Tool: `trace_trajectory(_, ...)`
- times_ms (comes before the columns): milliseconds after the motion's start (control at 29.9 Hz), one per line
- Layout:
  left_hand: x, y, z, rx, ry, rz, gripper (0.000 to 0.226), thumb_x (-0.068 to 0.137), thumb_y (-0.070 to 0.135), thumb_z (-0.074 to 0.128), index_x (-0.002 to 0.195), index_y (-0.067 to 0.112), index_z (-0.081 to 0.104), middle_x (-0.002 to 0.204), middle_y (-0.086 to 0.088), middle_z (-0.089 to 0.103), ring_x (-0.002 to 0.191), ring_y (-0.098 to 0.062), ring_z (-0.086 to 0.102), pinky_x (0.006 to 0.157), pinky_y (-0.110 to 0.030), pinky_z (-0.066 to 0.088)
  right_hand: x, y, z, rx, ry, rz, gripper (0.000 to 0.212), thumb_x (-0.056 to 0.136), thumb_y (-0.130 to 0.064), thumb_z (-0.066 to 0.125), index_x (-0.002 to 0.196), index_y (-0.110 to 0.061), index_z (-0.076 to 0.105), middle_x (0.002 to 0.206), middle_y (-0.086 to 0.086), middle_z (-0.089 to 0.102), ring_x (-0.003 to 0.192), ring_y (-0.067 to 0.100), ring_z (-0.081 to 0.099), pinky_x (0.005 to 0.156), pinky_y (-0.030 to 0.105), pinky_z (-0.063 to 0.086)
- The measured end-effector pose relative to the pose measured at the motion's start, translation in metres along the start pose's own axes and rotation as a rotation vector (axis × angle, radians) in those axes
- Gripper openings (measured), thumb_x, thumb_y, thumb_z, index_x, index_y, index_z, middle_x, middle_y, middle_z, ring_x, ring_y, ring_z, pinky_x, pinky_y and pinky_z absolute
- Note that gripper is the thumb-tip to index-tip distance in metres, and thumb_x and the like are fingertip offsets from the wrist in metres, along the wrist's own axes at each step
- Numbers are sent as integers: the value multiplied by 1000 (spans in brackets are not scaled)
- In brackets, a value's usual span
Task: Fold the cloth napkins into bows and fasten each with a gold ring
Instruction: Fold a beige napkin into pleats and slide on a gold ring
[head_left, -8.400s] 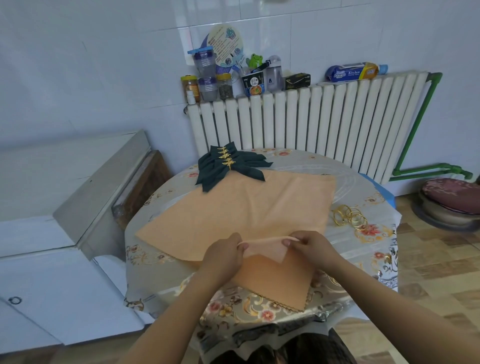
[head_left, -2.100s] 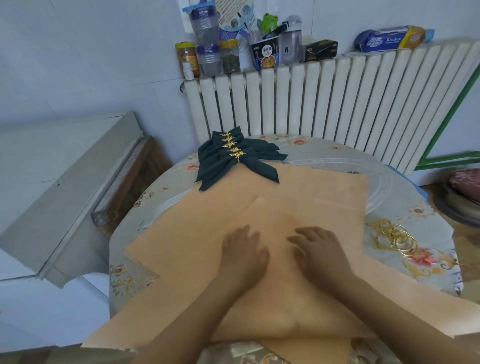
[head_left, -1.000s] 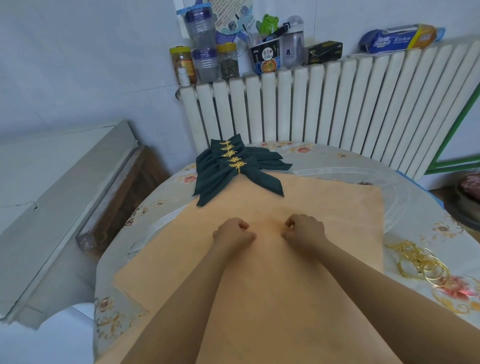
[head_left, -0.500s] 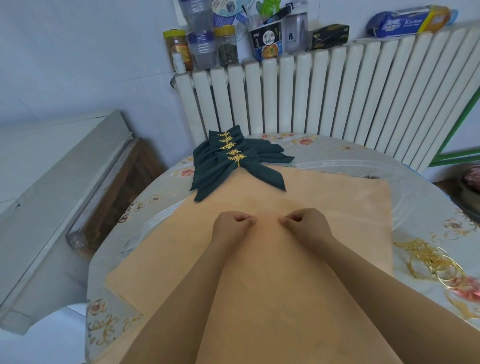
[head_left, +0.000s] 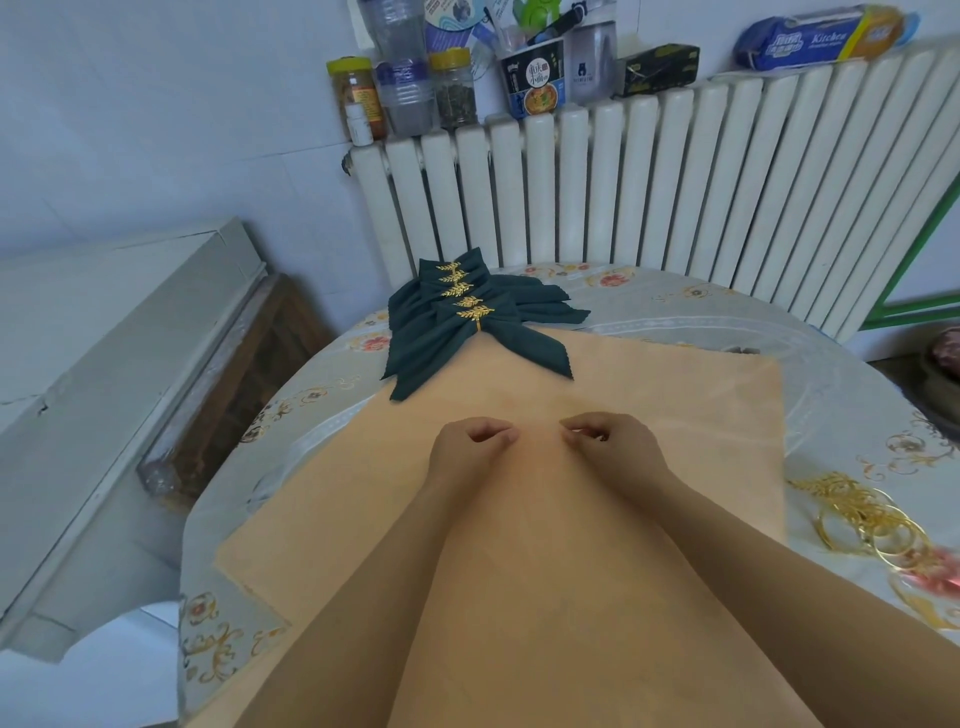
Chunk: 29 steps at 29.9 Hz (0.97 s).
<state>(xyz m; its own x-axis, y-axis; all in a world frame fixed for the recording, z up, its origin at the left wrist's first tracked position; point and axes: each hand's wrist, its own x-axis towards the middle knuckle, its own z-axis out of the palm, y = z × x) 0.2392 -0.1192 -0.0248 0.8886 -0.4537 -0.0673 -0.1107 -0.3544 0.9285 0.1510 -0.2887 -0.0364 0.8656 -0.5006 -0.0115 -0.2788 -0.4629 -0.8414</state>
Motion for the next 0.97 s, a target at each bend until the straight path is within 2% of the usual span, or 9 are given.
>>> trace_trajectory(100,-8,-4,-7,-1,-63,95,16,85,14,67,84,28,73,89,9,70,90,-7,63,73,-14,45,-7,3,-6,85,-57,-110,29,83,-11,63,78,-37,73,86,-14,71,86,7,64,78,19,47)
trace_trajectory(200,-7,-12,-12,230,-116,213,23,82,8,68,86,30,74,96,10,64,97,-9,60,87,-20,45,-9,5,-10,-94,-109,-246,30,81,-2,62,83,-29,75,88,-8,68,89,14,62,80,16,45)
trace_trajectory(267,-9,-16,-11,430,-137,266,20,81,13,68,89,29,76,97,12,59,101,-8,55,95,-29,42,-10,7,-9,-246,-86,-297,28,82,-7,62,84,-31,75,92,-6,68,92,18,57,84,26,43)
trace_trajectory(367,-11,-14,-5,548,-90,305,11,83,24,67,89,25,76,97,13,58,102,-8,51,97,-39,38,-15,0,-5,-422,-56,-303,21,86,-21,57,91,-32,74,104,-9,65,98,16,50,88,27,37)
trace_trajectory(501,-9,-6,1,621,-94,271,18,77,43,72,86,28,70,104,10,57,104,-7,45,92,-31,32,-16,-8,2,-600,-40,-281,25,84,-50,59,98,-31,67,112,-12,59,108,14,45,90,28,30)
trace_trajectory(702,-3,9,7,605,-126,116,28,73,38,74,92,28,56,96,8,59,96,-13,52,81,-30,30,-10,-15,10,-551,-69,-222,38,82,-48,62,116,-31,57,109,-6,57,111,17,41,90,32,27)
trace_trajectory(768,-4,12,8,573,-156,125,25,73,36,74,90,28,58,85,7,62,88,-12,52,79,-30,26,-10,-17,10,-594,-70,-263,30,82,-48,61,107,-31,63,100,-7,53,106,16,39,85,30,24)
trace_trajectory(835,-8,14,10,681,-144,223,14,77,36,72,85,27,65,74,11,52,81,-10,46,75,-29,21,-13,-16,9,-593,-24,-315,23,82,-46,64,95,-28,68,92,-8,49,100,14,39,78,28,20)
trace_trajectory(969,-23,8,8,740,-62,424,5,83,21,64,82,20,69,79,12,50,90,-14,49,72,-27,17,-22,-6,7,-499,34,-496,10,75,-31,72,77,-21,72,81,-4,63,87,22,50,72,29,24)
